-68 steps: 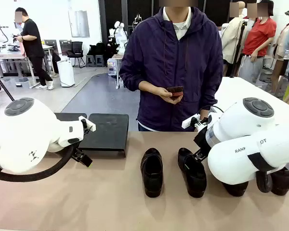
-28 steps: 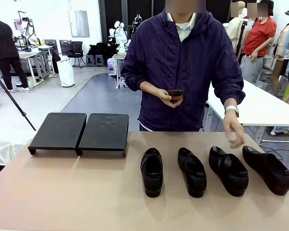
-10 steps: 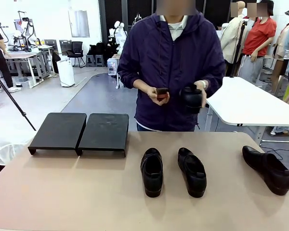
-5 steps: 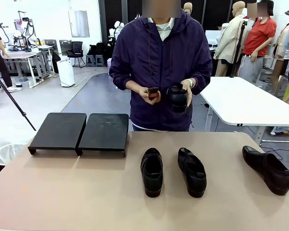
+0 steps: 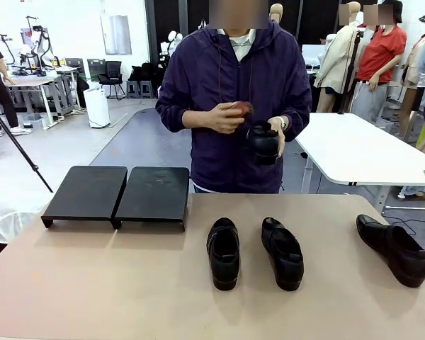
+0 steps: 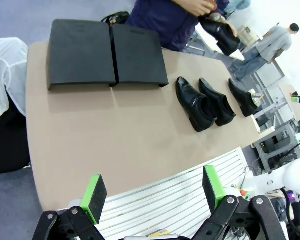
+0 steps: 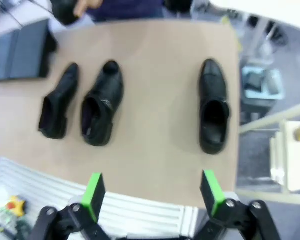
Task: Organize the shoes by placing them on the stand.
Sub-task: Pick up one Shoe and place it in the middle of the table.
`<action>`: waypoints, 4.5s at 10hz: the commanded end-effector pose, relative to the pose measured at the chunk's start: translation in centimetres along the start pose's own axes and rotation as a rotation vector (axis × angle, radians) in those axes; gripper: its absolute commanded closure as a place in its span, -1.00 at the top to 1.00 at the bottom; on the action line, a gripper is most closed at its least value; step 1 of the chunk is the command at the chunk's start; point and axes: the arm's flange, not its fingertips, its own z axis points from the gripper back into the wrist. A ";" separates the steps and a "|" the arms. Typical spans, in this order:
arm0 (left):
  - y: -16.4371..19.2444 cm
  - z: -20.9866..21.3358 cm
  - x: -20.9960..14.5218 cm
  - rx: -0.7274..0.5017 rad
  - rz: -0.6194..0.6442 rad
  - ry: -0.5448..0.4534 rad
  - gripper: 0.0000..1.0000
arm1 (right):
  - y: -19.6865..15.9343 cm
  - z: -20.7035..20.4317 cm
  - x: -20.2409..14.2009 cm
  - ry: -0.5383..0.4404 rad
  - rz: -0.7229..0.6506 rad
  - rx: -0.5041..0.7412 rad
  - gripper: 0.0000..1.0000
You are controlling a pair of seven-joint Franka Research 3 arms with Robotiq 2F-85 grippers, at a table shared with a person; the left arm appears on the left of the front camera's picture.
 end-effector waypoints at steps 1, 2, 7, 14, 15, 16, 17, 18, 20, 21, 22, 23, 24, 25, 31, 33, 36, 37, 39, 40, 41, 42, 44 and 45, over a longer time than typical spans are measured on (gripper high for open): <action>0.1 0.1 -0.1 -0.018 -0.012 -0.005 1.00 | 6.2 -2.0 -0.2 0.009 -0.037 -0.007 1.00; 0.1 0.1 -0.1 -0.018 -0.012 -0.005 1.00 | 10.3 -3.6 -0.7 0.025 -0.003 0.001 1.00; 0.1 0.1 -0.1 -0.018 -0.012 -0.005 1.00 | 7.8 -4.1 0.5 0.002 -0.077 -0.002 1.00; 0.1 0.1 -0.1 -0.018 -0.012 -0.005 1.00 | -8.6 -1.2 -2.6 0.100 -0.182 -0.002 1.00; 0.1 0.1 -0.1 -0.018 -0.012 -0.005 1.00 | -8.1 -1.9 -2.4 0.096 -0.157 0.012 1.00; 0.1 0.1 -0.1 -0.018 -0.012 -0.005 1.00 | -7.1 -2.8 -1.8 0.093 -0.107 0.035 1.00; 0.1 0.1 -0.1 -0.018 -0.012 -0.005 1.00 | -6.2 -3.5 -1.1 0.088 -0.074 0.046 1.00; 0.1 0.1 -0.1 -0.018 -0.012 -0.005 1.00 | -4.3 -4.9 0.2 0.084 -0.025 0.054 1.00; 0.1 0.1 -0.1 -0.018 -0.012 -0.005 1.00 | -0.4 -7.5 2.4 0.096 0.045 0.064 1.00; 0.1 0.1 -0.1 -0.018 -0.012 -0.005 1.00 | 0.1 -8.0 2.9 0.109 0.060 0.072 1.00; 0.1 0.1 -0.1 -0.018 -0.012 -0.005 1.00 | -0.6 -7.6 2.8 0.111 0.045 0.075 1.00; 0.1 0.1 -0.1 -0.018 -0.012 -0.005 1.00 | -1.8 -6.9 2.5 0.097 0.019 0.076 1.00; 0.1 0.1 -0.1 -0.018 -0.012 -0.005 1.00 | -3.4 -6.0 1.9 0.081 -0.001 0.080 1.00; 0.1 0.1 -0.1 -0.018 -0.012 -0.005 1.00 | -5.2 -4.9 1.1 0.070 -0.012 0.086 1.00; 0.1 0.1 -0.1 -0.018 -0.012 -0.005 1.00 | -18.0 5.2 -2.3 0.048 -0.109 0.062 1.00; 0.1 0.1 -0.1 -0.018 -0.012 -0.005 1.00 | -24.3 8.5 -3.5 0.016 -0.215 0.104 1.00; 0.1 0.1 -0.1 -0.018 -0.012 -0.005 1.00 | -23.6 7.8 -4.3 -0.004 -0.266 0.071 1.00; 0.1 0.1 -0.1 -0.018 -0.012 -0.005 1.00 | -23.4 7.6 -4.3 -0.003 -0.264 0.070 1.00; 0.1 0.1 -0.1 -0.018 -0.012 -0.005 1.00 | -23.4 7.5 -4.2 -0.018 -0.268 0.084 1.00; 0.1 0.1 -0.1 -0.018 -0.012 -0.005 1.00 | -22.9 7.2 -4.0 -0.008 -0.256 0.079 1.00; 0.1 0.1 -0.1 -0.018 -0.012 -0.005 1.00 | -22.3 7.0 -3.9 -0.004 -0.244 0.080 1.00; 0.1 0.1 -0.1 -0.018 -0.012 -0.005 1.00 | -21.3 6.6 -3.4 0.004 -0.230 0.079 1.00; 0.1 0.1 -0.1 -0.018 -0.012 -0.005 1.00 | -16.9 5.3 -2.2 0.029 -0.187 0.050 1.00; 0.1 0.1 -0.1 -0.018 -0.012 -0.005 1.00 | -13.4 4.8 -1.4 0.036 -0.128 0.021 1.00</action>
